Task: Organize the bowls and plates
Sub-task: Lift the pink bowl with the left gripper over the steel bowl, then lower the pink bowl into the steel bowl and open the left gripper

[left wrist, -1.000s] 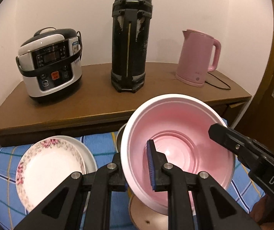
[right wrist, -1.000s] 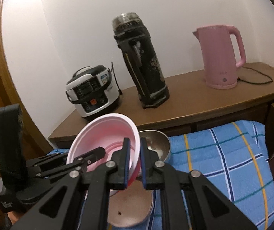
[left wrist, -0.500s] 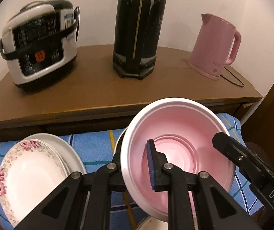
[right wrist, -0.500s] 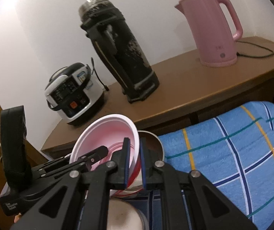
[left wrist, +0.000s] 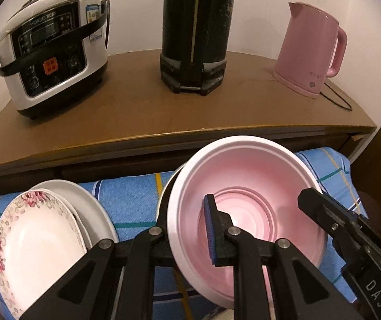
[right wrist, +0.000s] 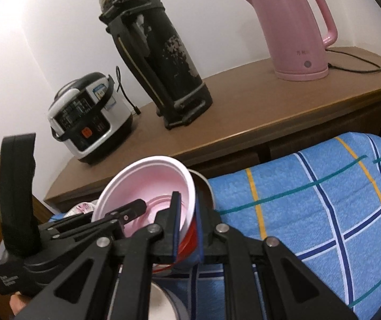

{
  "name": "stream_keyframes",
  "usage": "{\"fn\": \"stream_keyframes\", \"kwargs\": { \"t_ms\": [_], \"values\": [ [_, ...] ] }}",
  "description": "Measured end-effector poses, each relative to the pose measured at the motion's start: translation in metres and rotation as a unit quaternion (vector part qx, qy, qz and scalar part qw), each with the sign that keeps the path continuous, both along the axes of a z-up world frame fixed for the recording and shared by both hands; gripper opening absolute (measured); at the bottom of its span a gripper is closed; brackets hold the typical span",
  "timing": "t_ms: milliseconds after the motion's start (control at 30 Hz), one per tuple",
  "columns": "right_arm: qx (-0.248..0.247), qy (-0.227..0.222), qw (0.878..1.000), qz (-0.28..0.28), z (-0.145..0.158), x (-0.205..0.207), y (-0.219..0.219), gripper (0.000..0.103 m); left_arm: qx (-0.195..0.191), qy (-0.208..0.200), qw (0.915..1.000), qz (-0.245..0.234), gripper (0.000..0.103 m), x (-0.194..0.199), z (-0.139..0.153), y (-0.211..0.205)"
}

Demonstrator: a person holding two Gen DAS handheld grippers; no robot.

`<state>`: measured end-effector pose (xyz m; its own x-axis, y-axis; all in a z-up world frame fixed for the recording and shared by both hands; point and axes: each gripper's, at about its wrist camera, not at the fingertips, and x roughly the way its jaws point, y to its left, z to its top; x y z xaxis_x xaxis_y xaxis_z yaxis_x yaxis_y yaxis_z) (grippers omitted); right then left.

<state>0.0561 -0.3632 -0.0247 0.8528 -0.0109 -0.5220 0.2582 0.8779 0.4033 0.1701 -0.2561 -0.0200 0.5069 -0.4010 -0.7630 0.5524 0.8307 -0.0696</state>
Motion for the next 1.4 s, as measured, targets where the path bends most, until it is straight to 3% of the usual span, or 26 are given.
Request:
{"fn": "stream_keyframes", "kwargs": {
  "t_ms": [367, 467, 533, 800, 967, 1033, 1133, 1400],
  "values": [
    [-0.027, -0.008, 1.000, -0.006, -0.004, 0.002, 0.003, 0.013, 0.013, -0.009, 0.9999, -0.008, 0.018, -0.002, -0.005, -0.003],
    [-0.033, -0.016, 0.999, -0.008, -0.004, -0.001, 0.005, 0.026, 0.013, -0.010, 0.9998, -0.014, 0.021, -0.004, -0.005, -0.003],
    [-0.033, -0.023, 0.999, -0.012, -0.003, -0.004, 0.004, 0.043, 0.009, -0.007, 0.9998, -0.017, 0.023, -0.004, -0.004, -0.002],
    [-0.052, -0.040, 0.998, -0.015, 0.001, -0.007, 0.008, 0.043, 0.016, -0.025, 0.9995, -0.010, 0.025, -0.009, 0.001, 0.000],
    [-0.051, -0.051, 0.997, -0.021, 0.002, -0.012, 0.006, 0.043, -0.009, -0.043, 0.9990, -0.003, 0.056, -0.012, 0.012, 0.008],
    [-0.051, -0.054, 0.997, -0.022, 0.003, -0.013, 0.006, 0.043, -0.005, -0.073, 0.9973, 0.006, 0.065, -0.018, 0.019, 0.009],
    [-0.051, -0.056, 0.997, -0.025, 0.002, -0.014, 0.006, 0.043, 0.000, -0.098, 0.9952, 0.005, 0.066, -0.024, 0.024, 0.009],
    [-0.046, -0.057, 0.997, -0.036, 0.000, -0.015, 0.000, 0.043, -0.004, -0.110, 0.9938, 0.019, 0.066, -0.026, 0.027, 0.015]
  ]
}}
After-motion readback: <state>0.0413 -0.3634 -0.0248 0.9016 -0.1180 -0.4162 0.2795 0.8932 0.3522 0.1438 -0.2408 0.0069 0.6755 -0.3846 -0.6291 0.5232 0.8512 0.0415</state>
